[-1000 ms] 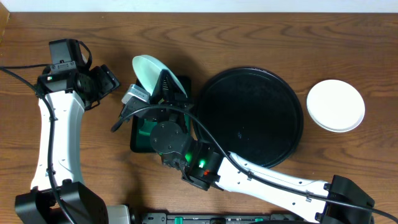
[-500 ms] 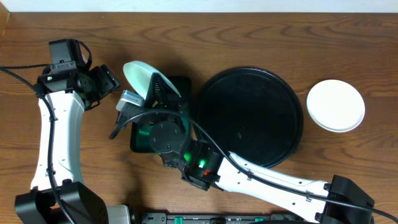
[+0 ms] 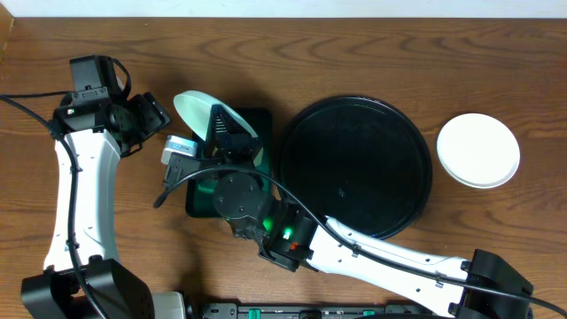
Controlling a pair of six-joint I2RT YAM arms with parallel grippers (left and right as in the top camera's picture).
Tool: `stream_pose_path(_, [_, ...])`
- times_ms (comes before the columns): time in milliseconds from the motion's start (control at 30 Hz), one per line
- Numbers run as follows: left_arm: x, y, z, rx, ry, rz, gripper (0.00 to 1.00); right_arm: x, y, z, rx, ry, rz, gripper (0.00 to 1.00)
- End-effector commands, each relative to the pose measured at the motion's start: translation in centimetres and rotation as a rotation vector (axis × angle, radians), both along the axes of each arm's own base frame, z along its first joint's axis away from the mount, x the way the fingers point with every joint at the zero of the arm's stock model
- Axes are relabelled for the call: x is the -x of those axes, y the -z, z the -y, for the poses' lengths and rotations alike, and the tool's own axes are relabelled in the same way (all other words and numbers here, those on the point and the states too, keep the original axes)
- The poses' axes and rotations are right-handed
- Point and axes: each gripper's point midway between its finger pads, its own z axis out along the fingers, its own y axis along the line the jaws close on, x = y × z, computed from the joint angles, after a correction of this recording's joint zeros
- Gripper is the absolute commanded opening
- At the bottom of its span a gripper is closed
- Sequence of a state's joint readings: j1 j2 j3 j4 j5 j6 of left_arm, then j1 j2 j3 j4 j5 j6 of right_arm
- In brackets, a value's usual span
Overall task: Clean dirty plates on tray and stack at the side
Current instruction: 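Tilt the pale green plate up over the dark green tray to drain it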
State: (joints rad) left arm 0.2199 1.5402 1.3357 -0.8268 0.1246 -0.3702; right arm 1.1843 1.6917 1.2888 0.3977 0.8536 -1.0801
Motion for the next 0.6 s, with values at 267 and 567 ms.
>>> stream_pose_path(267, [-0.1, -0.2, -0.3, -0.002, -0.015, 0.004, 0.80, -0.2, -1.5, 1.2, -0.110, 0.072, 0.003, 0.01])
stream_pose_path(567, [-0.1, -0.2, -0.3, -0.002, -0.015, 0.004, 0.80, -1.8, -0.5, 3.5, -0.152, 0.181, -0.037, 0.01])
